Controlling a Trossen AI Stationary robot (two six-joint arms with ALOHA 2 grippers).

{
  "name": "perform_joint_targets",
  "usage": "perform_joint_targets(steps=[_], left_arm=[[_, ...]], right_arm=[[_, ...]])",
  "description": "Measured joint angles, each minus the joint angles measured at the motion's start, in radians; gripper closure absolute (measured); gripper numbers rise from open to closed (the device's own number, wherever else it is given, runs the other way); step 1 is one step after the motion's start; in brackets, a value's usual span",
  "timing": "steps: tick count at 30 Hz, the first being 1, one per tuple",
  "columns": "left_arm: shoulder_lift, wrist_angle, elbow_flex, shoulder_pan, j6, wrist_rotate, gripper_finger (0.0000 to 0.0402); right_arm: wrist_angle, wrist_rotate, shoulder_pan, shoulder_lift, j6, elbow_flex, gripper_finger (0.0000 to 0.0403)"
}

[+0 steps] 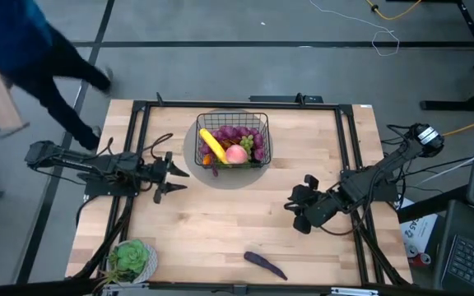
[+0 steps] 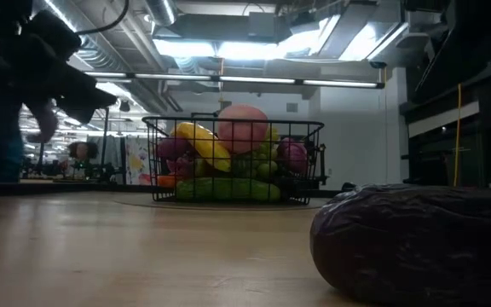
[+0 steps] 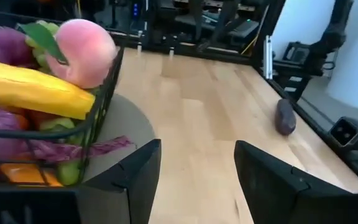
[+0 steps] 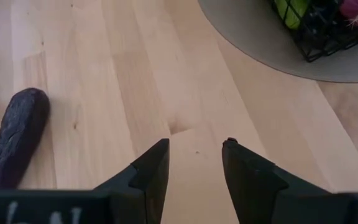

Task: Build produce basket
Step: Put the purple eggplant into the wire basket

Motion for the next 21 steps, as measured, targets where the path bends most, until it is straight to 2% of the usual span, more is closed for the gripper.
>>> perform_joint_targets(steps=[4,8,14,21], left_arm=[[-0.013,0.001,0.000,-0.001,-0.047,0.082,0.0202],[-0.055,-0.050,0.000,-0.001,-0.028,0.154,0.0202],[-0.151,-0.174,0.000,-0.001,0.044,0.022,0.0202],[-0.256,-0.263,0.016,-0.001,0.098,0.036,0.0202]], right_arm=[[0.001,-0.003,0.001,0.000,0.006,0.000,0.0254],[0.001,-0.010,0.008,0.000,0.032,0.000,0.0254],[0.001,-0.013,0.028,0.000,0.079,0.000,0.0254],[0.001,-0.012,0.040,0.000,0.083,0.000,0.0254]])
